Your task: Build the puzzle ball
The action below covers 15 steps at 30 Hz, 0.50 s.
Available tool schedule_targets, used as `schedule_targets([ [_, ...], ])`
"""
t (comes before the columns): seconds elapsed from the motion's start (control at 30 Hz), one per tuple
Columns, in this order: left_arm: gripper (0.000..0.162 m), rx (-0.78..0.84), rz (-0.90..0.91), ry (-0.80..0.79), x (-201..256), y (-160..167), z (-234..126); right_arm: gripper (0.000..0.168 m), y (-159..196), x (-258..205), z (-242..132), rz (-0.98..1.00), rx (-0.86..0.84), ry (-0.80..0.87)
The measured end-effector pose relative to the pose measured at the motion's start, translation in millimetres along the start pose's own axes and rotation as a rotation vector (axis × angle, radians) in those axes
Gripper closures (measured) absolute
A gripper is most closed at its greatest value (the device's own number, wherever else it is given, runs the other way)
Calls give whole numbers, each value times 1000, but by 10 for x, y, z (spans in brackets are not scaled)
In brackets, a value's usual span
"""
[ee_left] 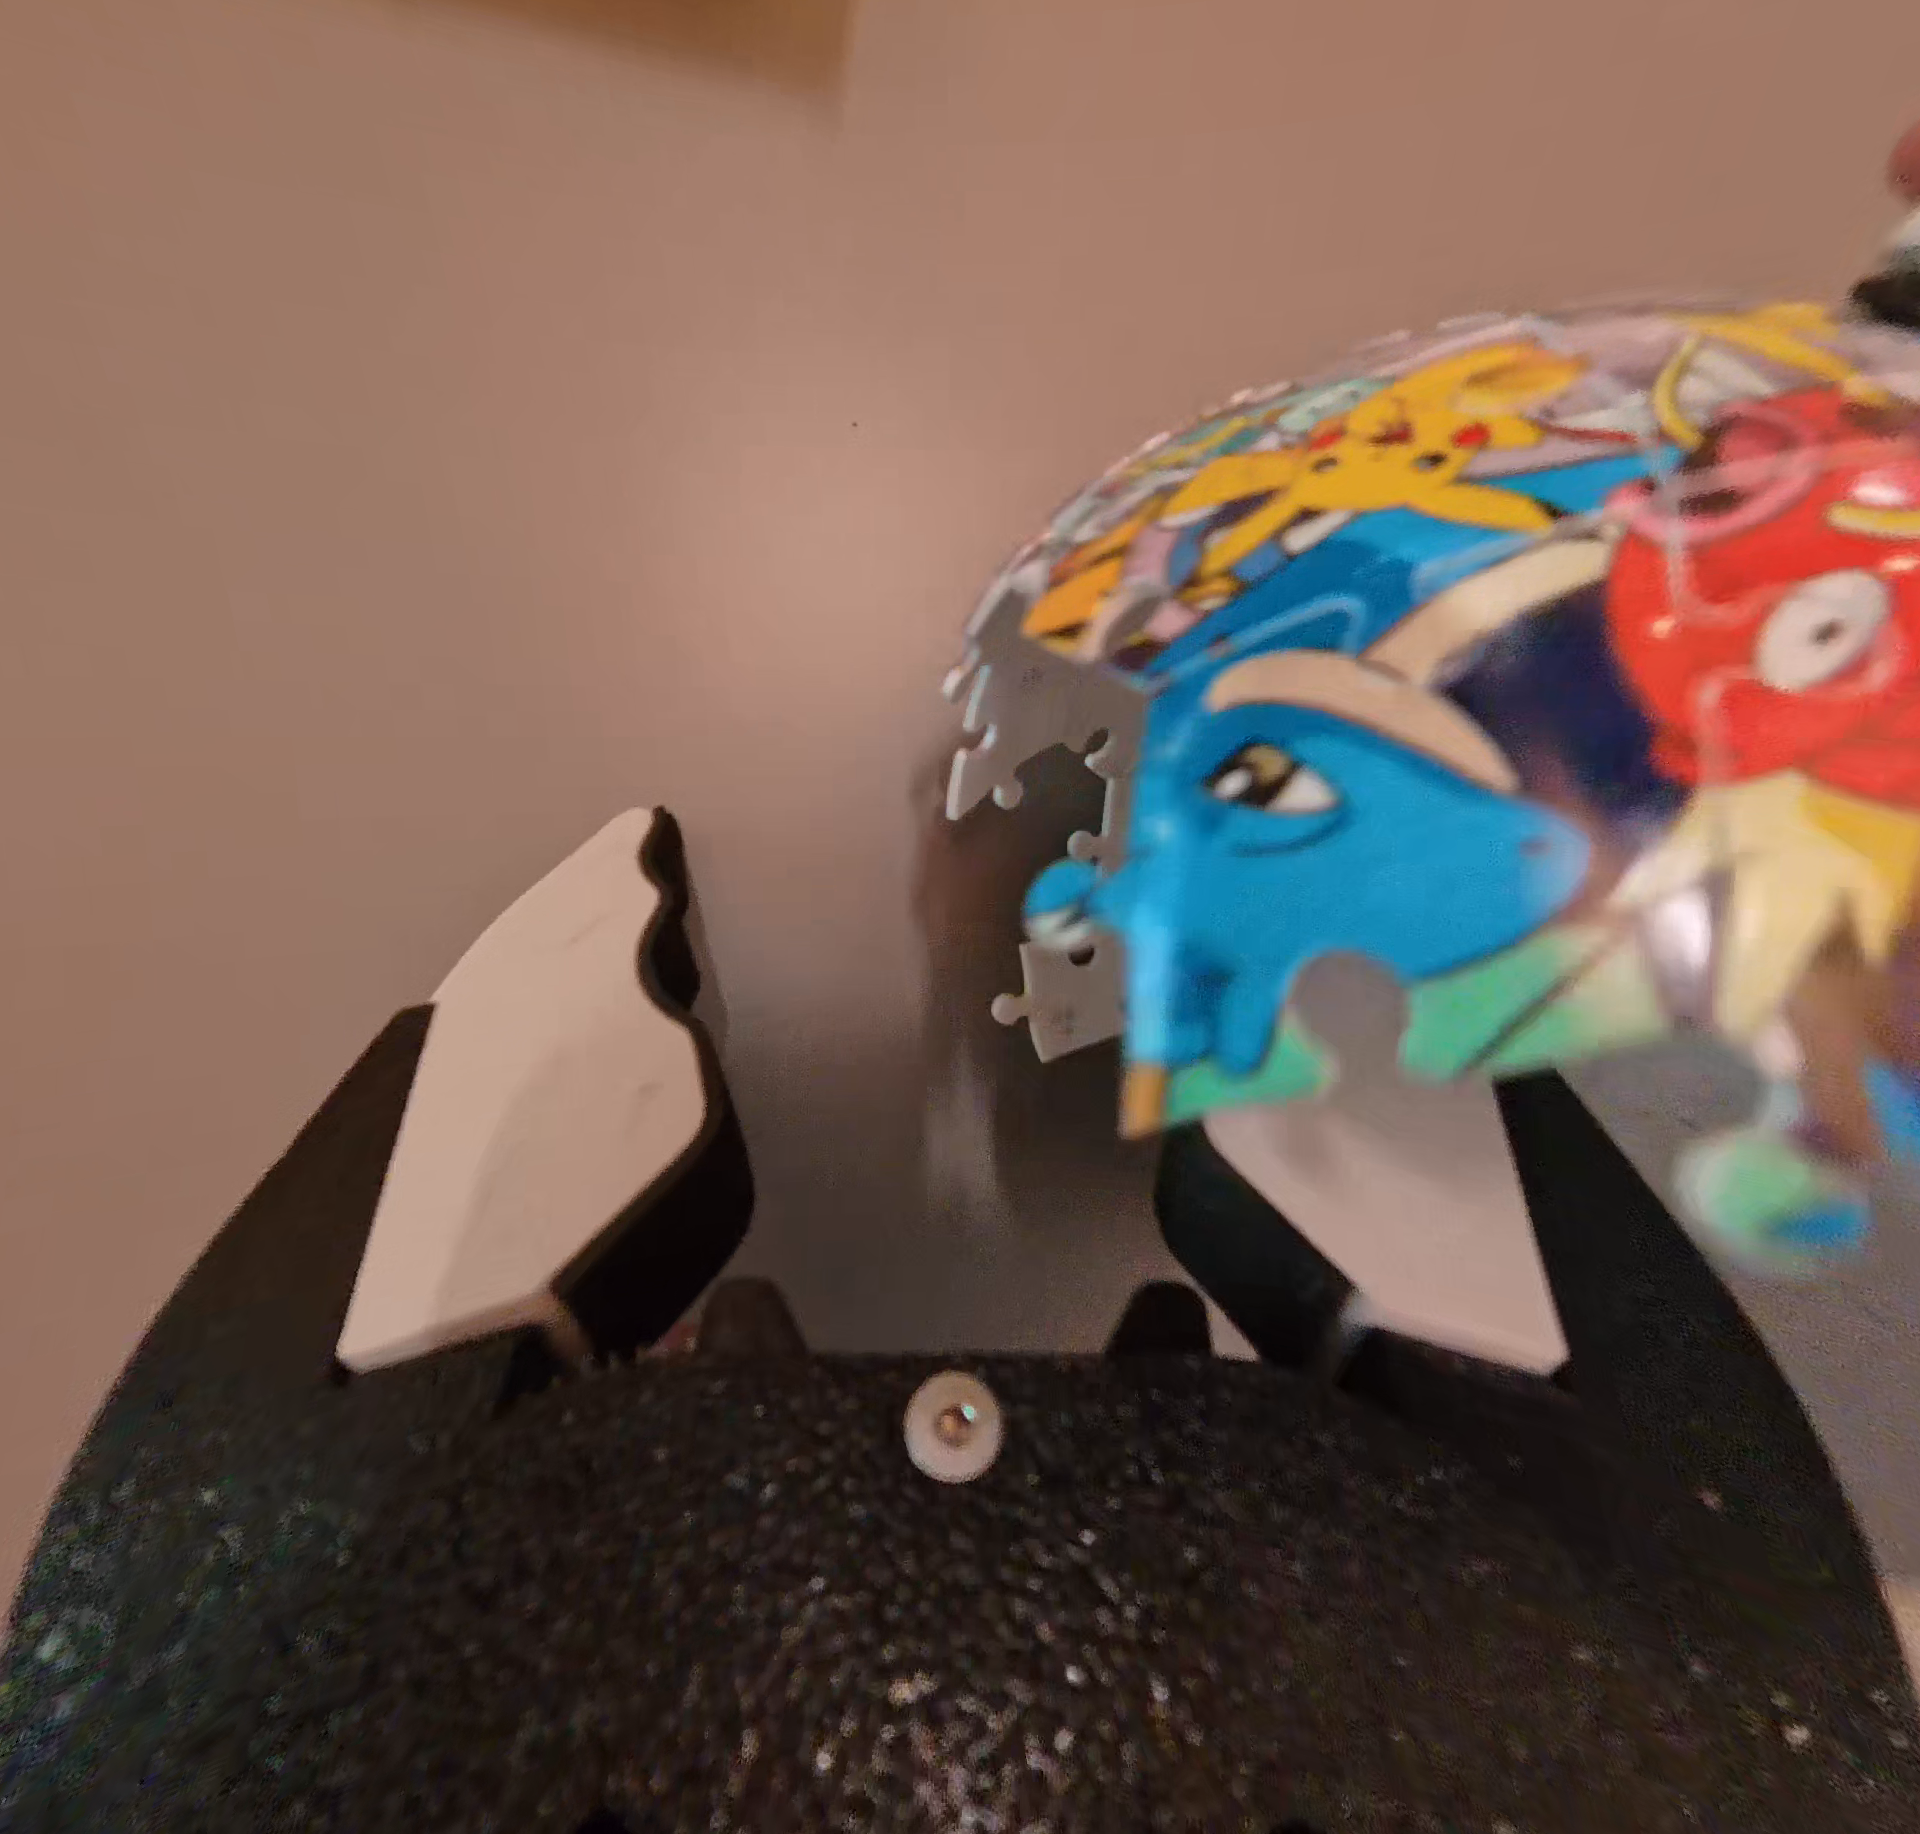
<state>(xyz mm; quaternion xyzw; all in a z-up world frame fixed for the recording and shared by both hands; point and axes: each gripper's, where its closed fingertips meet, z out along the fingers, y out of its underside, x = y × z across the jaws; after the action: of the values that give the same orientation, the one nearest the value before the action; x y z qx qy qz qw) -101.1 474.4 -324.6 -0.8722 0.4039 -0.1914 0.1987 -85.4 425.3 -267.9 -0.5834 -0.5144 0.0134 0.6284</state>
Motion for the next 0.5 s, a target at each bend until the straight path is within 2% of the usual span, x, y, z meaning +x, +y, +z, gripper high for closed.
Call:
schedule_targets([
  [0.03,67,18,-12,6,-42,-17,-40,41,0,1,1,0,0,0],
  [0.17,65,31,60,-94,-291,14,-100,41,-5,2,4,0,1,-1],
  [0.5,63,-53,131,-108,-197,112,17,41,-13,1,6,-3,6,-2],
])
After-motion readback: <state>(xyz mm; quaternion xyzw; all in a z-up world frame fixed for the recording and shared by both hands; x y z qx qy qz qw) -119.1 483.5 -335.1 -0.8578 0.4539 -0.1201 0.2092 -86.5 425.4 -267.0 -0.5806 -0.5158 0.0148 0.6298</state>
